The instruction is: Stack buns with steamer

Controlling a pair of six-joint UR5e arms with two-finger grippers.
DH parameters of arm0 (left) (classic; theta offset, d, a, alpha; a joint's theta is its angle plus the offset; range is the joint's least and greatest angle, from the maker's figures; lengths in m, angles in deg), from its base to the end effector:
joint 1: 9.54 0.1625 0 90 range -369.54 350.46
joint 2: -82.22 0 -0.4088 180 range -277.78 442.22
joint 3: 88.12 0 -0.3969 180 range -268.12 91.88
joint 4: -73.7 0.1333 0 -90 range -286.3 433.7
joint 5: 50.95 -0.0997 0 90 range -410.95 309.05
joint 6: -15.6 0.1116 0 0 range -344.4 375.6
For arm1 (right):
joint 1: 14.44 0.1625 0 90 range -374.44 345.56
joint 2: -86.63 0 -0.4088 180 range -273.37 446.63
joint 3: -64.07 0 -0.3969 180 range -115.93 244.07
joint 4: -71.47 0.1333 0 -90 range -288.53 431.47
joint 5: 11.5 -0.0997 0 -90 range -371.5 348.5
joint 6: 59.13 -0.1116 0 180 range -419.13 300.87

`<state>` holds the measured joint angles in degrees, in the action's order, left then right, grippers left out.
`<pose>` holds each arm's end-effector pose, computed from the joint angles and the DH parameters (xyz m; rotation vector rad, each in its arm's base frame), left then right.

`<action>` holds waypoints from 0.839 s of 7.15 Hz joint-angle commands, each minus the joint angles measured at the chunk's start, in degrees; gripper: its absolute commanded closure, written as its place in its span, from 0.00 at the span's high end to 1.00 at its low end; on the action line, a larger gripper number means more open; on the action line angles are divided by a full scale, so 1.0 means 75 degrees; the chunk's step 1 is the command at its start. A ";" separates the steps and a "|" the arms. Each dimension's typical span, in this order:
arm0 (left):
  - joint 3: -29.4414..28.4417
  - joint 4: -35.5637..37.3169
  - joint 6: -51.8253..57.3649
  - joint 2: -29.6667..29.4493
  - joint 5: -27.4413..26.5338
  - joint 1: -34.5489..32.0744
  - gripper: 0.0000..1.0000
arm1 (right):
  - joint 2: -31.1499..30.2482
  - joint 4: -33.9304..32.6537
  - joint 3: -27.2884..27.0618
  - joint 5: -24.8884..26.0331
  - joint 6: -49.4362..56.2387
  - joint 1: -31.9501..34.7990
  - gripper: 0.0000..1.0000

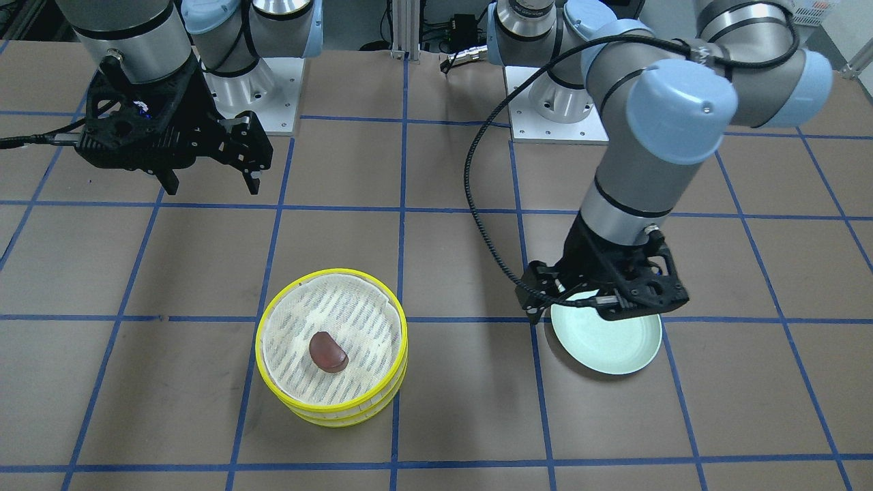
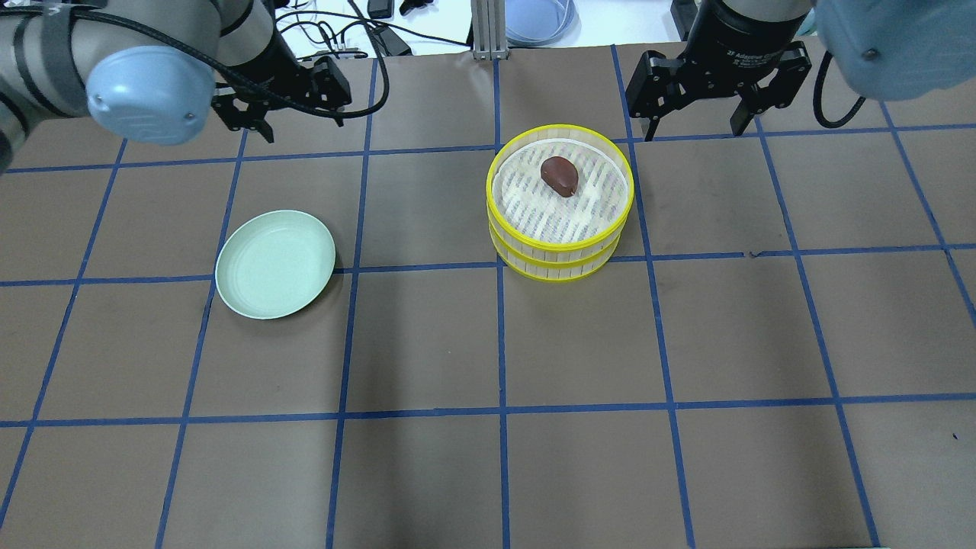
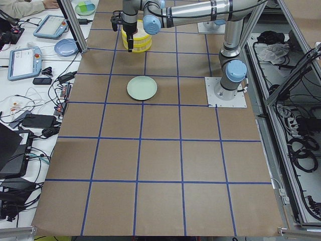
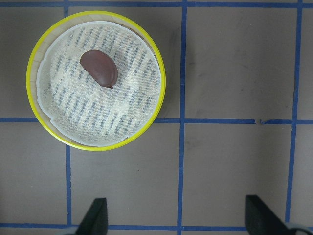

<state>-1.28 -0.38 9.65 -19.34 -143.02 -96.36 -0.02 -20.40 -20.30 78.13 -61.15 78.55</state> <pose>-0.0965 -0.5943 0.4075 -0.2506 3.0918 -0.2052 0.1614 -0.5203 0.4823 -0.0269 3.1298 -0.1129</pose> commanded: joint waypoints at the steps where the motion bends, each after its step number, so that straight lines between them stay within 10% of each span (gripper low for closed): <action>1: 0.0000 -0.1038 0.1016 0.0624 -0.0462 0.0303 1.00 | 0.0000 -0.0008 -0.0001 0.0003 0.0000 0.0000 1.00; 6: 0.0104 -0.1502 0.1109 0.1260 0.0364 0.0396 1.00 | 0.0012 -0.0008 -0.0001 0.0003 0.0000 0.0000 1.00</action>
